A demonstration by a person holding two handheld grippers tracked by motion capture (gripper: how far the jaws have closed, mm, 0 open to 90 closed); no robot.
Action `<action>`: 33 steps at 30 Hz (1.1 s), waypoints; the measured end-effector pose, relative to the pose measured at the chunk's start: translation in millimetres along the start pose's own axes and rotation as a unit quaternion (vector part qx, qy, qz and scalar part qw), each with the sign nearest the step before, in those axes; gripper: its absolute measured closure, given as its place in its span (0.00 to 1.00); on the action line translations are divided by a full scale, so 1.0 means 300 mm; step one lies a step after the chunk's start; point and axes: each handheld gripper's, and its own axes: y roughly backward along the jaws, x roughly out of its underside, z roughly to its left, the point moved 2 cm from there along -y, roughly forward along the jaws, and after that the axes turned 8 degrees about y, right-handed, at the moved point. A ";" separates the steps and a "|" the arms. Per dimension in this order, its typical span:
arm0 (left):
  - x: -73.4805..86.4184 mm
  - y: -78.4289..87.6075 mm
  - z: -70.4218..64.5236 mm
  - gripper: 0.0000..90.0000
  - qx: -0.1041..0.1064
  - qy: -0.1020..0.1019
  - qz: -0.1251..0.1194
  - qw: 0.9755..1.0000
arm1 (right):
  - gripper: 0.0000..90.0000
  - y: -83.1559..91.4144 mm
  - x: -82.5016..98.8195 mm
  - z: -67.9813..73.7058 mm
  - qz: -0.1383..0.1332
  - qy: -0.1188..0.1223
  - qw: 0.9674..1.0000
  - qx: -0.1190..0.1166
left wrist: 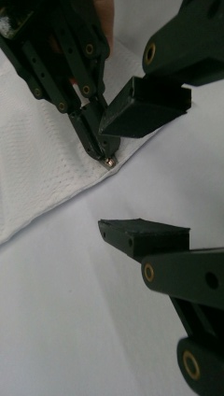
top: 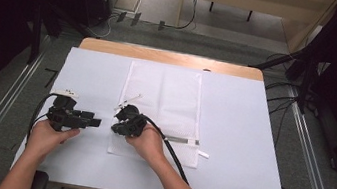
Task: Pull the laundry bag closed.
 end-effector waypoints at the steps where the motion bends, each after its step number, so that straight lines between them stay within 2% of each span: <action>1: 0.003 -0.004 -0.006 0.57 0.000 -0.006 0.001 1.000 | 0.97 0.003 -0.001 0.000 0.002 0.007 1.000 0.001; 3: 0.009 -0.015 -0.016 0.60 0.004 -0.013 0.011 1.000 | 0.97 0.009 -0.003 0.003 0.001 0.010 1.000 0.000; 7: 0.017 -0.031 -0.028 0.63 0.012 -0.023 0.013 1.000 | 0.97 0.025 -0.007 0.004 -0.004 0.013 1.000 -0.002; 11: 0.017 -0.034 -0.023 0.63 0.021 -0.015 0.019 0.999 | 0.97 0.045 -0.011 0.003 -0.014 0.014 1.000 -0.003; 14: 0.016 -0.041 -0.020 0.61 0.038 0.004 0.030 0.999 | 0.97 0.064 -0.018 0.004 -0.024 0.014 1.000 -0.004; 16: 0.015 -0.045 -0.023 0.62 0.046 0.007 0.033 0.998 | 0.97 0.073 -0.021 0.004 -0.028 0.016 0.999 -0.002; 24: 0.018 -0.066 -0.059 0.61 0.063 -0.019 0.039 0.997 | 0.97 0.099 -0.029 0.004 -0.038 0.017 0.999 -0.003; 28: 0.017 -0.078 -0.066 0.59 0.066 -0.018 0.042 0.997 | 0.97 0.109 -0.030 0.004 -0.041 0.015 0.999 -0.004; 33: 0.013 -0.097 -0.076 0.59 0.070 -0.022 0.045 0.996 | 0.97 0.127 -0.038 0.005 -0.054 0.008 0.998 -0.015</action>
